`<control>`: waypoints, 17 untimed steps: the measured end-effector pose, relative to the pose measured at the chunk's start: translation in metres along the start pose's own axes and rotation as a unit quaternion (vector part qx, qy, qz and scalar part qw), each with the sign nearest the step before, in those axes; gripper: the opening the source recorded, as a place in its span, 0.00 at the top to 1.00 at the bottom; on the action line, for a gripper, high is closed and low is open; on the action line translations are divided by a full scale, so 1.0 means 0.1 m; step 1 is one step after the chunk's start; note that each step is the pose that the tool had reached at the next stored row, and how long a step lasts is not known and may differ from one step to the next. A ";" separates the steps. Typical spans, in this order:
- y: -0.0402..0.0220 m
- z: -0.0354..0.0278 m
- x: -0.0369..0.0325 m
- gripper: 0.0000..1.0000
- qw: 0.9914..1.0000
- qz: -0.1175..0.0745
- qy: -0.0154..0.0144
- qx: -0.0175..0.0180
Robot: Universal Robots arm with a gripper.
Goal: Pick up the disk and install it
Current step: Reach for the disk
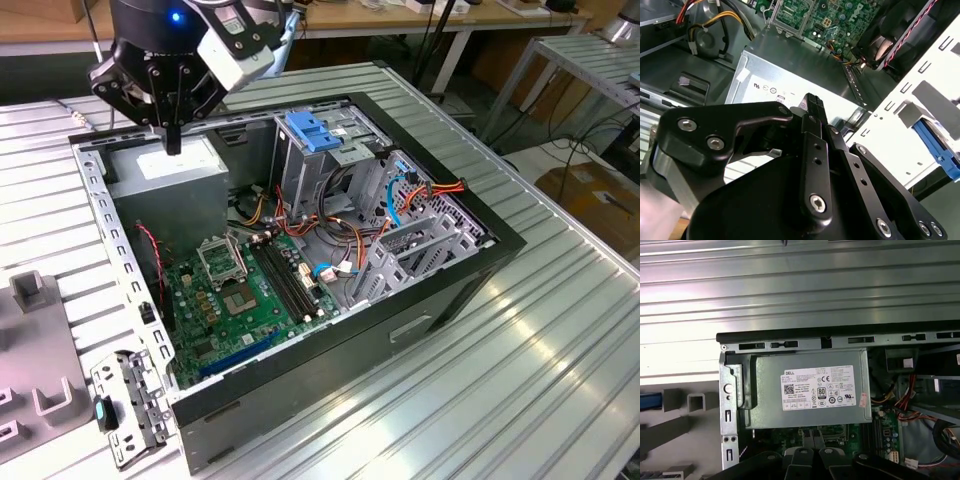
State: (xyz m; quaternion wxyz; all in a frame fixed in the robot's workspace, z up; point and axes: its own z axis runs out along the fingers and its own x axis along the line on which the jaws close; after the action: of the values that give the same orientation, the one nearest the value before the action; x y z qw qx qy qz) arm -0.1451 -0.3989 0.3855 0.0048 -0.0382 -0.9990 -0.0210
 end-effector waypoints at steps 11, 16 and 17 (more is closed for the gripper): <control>-0.007 0.031 0.077 0.89 1.000 0.000 0.010 0.001; -0.010 0.042 0.112 0.89 1.000 0.000 0.010 0.001; -0.011 0.044 0.115 0.89 1.000 0.000 0.010 0.001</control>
State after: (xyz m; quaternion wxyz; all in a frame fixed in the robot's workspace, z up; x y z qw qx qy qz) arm -0.1566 -0.3990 0.3813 0.0146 -0.0384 -0.9989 -0.0206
